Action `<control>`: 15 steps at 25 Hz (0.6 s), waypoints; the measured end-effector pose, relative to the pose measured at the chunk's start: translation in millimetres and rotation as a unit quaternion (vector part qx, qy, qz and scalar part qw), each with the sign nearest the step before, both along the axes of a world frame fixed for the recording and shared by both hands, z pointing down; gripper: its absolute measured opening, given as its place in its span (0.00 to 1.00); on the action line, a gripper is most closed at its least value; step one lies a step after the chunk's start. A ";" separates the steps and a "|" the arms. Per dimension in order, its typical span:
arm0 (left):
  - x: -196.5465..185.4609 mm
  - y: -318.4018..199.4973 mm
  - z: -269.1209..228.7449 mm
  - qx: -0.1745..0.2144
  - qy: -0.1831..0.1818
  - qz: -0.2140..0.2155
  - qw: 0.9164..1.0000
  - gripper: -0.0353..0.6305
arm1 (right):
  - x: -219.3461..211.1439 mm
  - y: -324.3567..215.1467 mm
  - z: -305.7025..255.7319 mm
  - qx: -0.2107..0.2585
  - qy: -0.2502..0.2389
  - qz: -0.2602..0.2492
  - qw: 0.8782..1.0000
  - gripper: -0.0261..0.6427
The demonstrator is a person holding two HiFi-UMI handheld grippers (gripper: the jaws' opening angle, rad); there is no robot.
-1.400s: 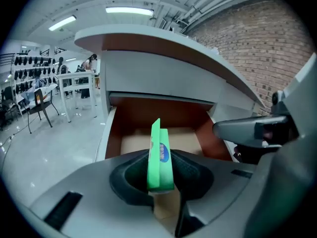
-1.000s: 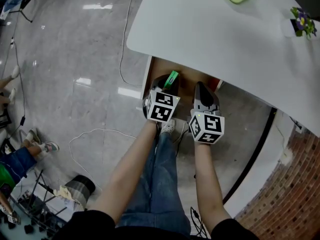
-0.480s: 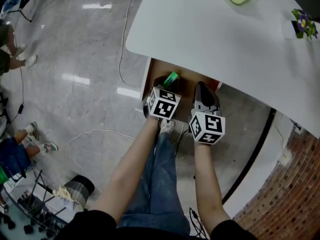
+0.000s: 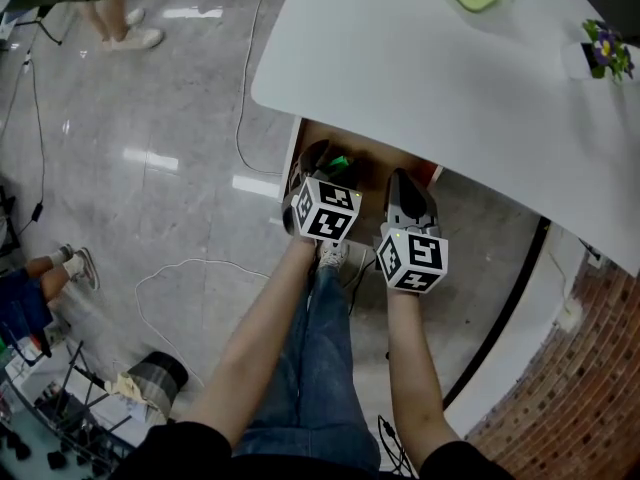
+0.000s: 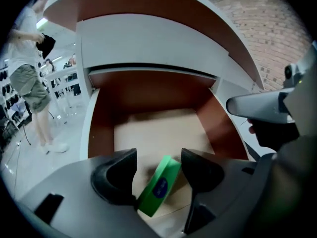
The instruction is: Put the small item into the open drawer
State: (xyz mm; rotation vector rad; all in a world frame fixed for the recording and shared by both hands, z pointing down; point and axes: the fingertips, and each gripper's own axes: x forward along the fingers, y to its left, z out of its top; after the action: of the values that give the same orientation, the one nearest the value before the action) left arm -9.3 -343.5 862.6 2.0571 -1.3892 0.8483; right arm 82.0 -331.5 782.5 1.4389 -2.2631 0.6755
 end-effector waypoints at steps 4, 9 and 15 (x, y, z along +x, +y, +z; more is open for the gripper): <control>-2.1 -3.0 -20.2 0.031 -0.011 0.007 0.999 0.47 | 1.9 -0.1 -2.1 0.000 -0.002 0.006 1.000 0.04; -6.7 -0.8 -41.9 0.053 0.009 -0.010 0.998 0.47 | 4.3 0.0 -3.7 0.000 -0.003 0.014 1.000 0.04; -11.7 0.3 -53.7 0.061 0.028 -0.022 0.998 0.47 | 4.3 0.3 -11.9 0.006 -0.004 0.020 1.000 0.04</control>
State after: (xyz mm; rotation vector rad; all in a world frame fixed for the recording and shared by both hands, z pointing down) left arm -21.0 -343.2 808.9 2.1159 -1.4830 0.6982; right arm 86.2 -331.2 770.7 1.4937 -2.2530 0.6822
